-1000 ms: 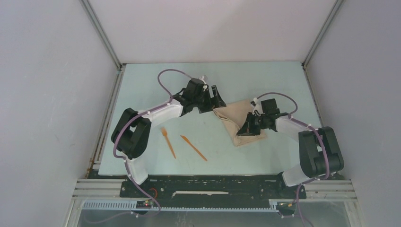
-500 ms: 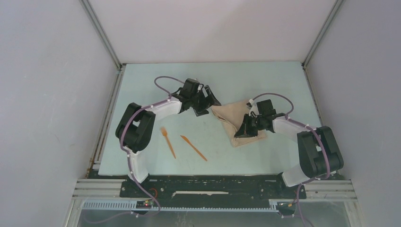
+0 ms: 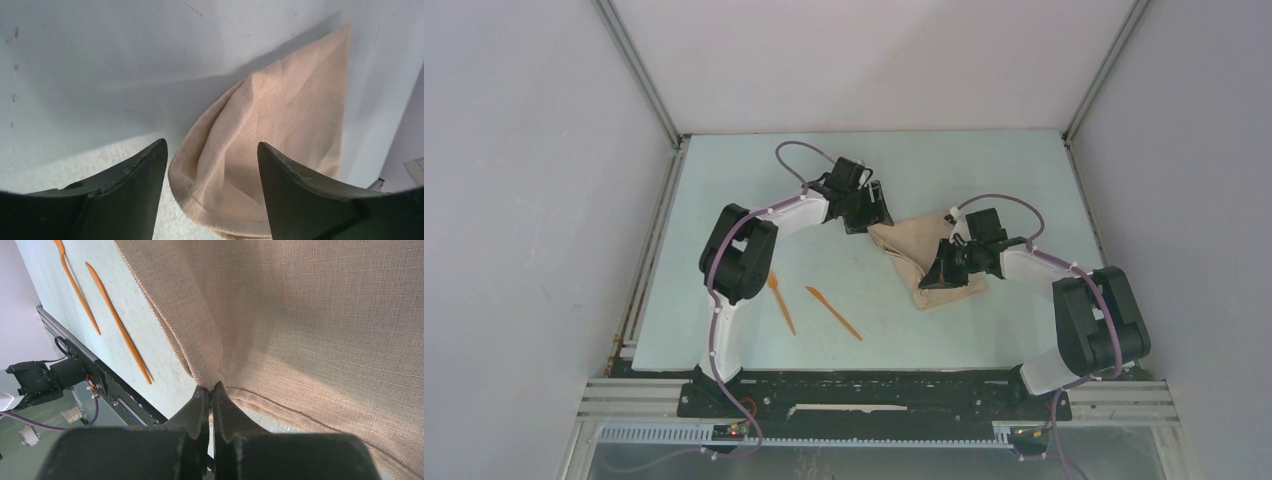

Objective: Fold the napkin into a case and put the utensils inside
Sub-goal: Pick up the lower triangle-folded napkin from the center of the board.

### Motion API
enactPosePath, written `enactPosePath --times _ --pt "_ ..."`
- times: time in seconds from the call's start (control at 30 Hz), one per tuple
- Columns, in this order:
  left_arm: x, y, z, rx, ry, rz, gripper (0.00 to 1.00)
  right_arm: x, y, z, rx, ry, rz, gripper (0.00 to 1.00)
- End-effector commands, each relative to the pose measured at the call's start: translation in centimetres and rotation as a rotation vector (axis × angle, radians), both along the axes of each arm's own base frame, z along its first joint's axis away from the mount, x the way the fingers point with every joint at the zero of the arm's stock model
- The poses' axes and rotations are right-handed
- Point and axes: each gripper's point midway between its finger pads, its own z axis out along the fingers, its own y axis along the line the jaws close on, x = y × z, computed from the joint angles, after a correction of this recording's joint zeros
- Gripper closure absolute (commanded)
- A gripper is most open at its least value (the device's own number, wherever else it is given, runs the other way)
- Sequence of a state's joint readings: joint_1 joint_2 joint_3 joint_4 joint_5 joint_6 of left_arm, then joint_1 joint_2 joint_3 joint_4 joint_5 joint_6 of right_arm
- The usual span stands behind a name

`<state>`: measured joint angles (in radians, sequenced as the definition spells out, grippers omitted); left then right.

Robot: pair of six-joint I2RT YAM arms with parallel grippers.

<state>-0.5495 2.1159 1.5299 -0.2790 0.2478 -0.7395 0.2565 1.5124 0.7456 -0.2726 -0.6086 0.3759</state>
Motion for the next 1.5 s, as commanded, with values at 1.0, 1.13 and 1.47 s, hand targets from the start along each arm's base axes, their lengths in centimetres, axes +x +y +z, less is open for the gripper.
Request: enactPosePath --times 1.0,1.13,1.47 --pt "-0.7 1.7 4.8 0.149 -0.069 -0.018 0.2 -0.6 -0.4 -0.3 0.008 -0.006 -0.044 1.0" --pt "-1.7 2.2 6.8 0.026 -0.11 -0.003 0.17 -0.5 -0.7 -0.3 0.01 -0.005 -0.047 1.0" --pt "-2.9 -0.4 7.0 -0.232 -0.066 -0.016 0.33 -0.5 -1.0 -0.5 0.009 0.001 -0.051 1.0"
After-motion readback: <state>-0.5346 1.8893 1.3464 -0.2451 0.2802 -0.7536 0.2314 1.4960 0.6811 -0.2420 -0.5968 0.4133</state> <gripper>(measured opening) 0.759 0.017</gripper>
